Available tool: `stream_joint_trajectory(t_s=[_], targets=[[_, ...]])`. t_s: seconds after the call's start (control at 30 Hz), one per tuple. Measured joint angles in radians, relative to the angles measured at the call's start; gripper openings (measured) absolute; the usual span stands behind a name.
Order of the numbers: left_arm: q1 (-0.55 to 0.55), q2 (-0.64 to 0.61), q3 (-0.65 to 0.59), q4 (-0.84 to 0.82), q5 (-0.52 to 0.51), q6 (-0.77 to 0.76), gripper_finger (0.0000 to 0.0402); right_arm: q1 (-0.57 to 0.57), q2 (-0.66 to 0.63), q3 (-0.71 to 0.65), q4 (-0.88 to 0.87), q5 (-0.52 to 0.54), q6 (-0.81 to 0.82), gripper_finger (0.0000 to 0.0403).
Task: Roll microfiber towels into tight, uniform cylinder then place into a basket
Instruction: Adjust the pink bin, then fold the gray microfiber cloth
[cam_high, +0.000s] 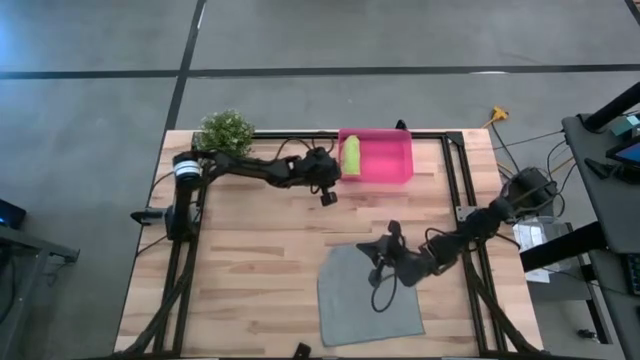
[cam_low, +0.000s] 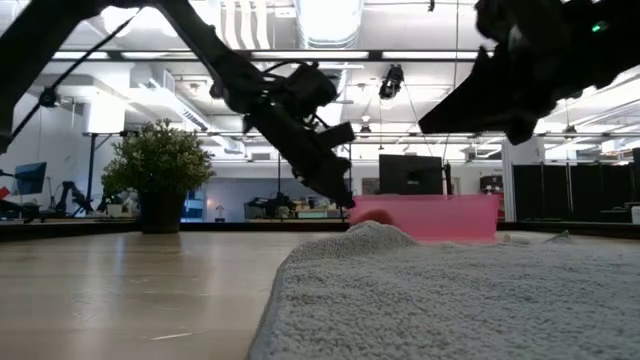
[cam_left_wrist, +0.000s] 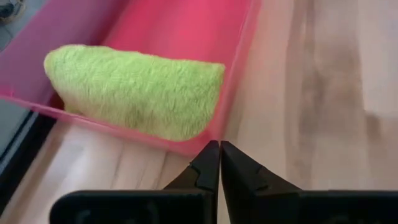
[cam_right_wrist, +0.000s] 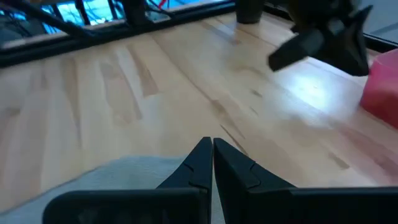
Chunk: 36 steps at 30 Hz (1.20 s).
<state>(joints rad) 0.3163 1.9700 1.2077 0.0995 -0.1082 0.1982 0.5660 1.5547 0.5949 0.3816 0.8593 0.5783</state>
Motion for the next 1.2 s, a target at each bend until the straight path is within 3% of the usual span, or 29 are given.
stream_joint_trajectory(t_s=[0.27,0.5,0.83,1.07,1.2], targets=[[0.012,0.064,0.089,0.025,0.014,0.019,0.0000,0.075,0.032,0.002,0.000,0.047,0.074,0.0009],[0.012,0.088,0.125,0.133,0.075,0.018,0.0000,0.082,0.100,0.005,0.022,0.058,0.135,0.0009],[0.011,0.111,0.154,0.126,0.101,0.018,0.0000,0.085,0.149,0.007,0.084,0.050,0.148,0.0009],[-0.032,-0.032,0.126,-0.086,0.233,0.023,0.0000,0.097,0.118,0.007,0.075,0.041,0.111,0.0009],[-0.079,-0.124,0.056,-0.293,0.243,0.050,0.0000,0.097,0.092,0.006,0.040,-0.108,0.109,0.0009]])
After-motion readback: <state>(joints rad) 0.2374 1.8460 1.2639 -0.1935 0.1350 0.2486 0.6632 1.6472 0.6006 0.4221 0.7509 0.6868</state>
